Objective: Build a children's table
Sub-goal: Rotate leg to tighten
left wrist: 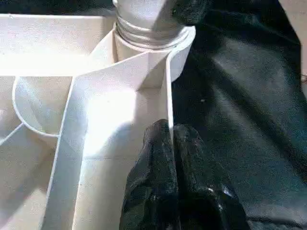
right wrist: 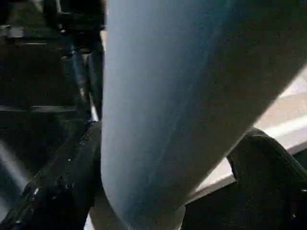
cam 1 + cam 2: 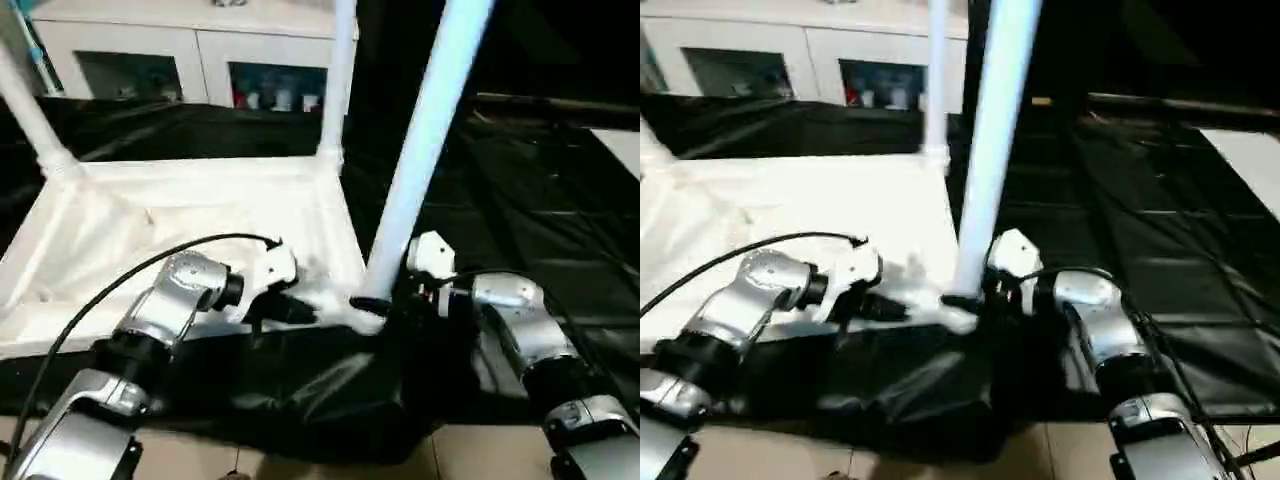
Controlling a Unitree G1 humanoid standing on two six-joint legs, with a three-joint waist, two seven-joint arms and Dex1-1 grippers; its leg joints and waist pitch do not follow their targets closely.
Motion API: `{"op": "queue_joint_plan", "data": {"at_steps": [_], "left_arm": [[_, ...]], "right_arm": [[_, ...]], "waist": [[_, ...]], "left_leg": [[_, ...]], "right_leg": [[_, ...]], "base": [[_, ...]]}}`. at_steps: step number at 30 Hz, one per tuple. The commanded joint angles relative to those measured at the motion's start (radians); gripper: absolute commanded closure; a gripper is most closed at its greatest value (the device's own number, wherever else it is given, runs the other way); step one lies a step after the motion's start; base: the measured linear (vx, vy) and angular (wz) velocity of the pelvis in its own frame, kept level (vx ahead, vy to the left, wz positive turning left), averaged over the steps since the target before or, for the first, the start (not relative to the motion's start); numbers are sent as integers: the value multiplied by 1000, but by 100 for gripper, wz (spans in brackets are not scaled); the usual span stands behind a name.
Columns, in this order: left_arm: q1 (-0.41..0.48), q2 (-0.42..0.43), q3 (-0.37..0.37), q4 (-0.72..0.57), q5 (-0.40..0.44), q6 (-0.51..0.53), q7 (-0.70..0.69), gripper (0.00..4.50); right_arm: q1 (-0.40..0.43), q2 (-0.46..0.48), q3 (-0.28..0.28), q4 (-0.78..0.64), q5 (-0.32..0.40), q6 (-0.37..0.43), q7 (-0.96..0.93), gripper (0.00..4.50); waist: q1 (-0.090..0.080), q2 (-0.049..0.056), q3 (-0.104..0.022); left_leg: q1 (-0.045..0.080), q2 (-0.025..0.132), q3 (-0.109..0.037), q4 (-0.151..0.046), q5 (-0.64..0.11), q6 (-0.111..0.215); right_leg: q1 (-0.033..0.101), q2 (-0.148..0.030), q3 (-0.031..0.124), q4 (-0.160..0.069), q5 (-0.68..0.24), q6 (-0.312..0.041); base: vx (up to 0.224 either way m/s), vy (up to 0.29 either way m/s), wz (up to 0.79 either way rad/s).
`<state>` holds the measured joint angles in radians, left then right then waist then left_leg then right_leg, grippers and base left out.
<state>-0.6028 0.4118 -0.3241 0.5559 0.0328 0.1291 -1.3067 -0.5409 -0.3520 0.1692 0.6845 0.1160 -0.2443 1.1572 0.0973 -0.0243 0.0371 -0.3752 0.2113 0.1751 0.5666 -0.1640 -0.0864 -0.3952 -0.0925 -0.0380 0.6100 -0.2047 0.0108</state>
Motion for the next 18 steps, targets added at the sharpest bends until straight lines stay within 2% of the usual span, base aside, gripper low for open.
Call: {"op": "queue_joint_plan", "data": {"at_steps": [1,5,10,13,14,18], "left_arm": [[25,12,-57,3,23,17,-54,450],[25,21,-60,-15,18,33,-59,450],[24,22,-59,-28,20,48,-54,450],[25,21,-60,-30,20,49,-53,450],[26,21,-60,-31,19,50,-52,450],[28,22,-60,-39,20,57,-47,450]], "right_arm": [[12,-34,3,-12,3,16,34,47],[17,-49,12,-24,7,37,82,47],[23,-58,22,-28,6,50,108,47],[22,-54,22,-17,-1,48,103,47],[21,-52,22,-15,-3,49,103,75],[15,-40,12,-9,0,60,88,103]], "waist": [[-3,5,-53],[-3,0,-55],[-3,-1,-56],[-3,0,-55],[-3,-1,-56],[-3,-2,-58]], "left_leg": [[16,18,8,-62,-224,63],[12,15,9,-58,-194,72],[12,15,10,-55,-172,82],[13,15,10,-56,-186,78],[14,15,10,-55,-186,77],[13,15,9,-53,-167,81]], "right_leg": [[44,-31,23,-58,-26,-268],[47,-31,22,-55,-8,-265],[47,-31,22,-54,9,-272],[45,-31,22,-56,-18,-271],[45,-31,22,-56,-19,-271],[47,-30,21,-52,8,-275]], "base": [[0,0,0],[0,0,0],[0,0,0],[0,0,0],[0,0,0],[0,0,0]]}}
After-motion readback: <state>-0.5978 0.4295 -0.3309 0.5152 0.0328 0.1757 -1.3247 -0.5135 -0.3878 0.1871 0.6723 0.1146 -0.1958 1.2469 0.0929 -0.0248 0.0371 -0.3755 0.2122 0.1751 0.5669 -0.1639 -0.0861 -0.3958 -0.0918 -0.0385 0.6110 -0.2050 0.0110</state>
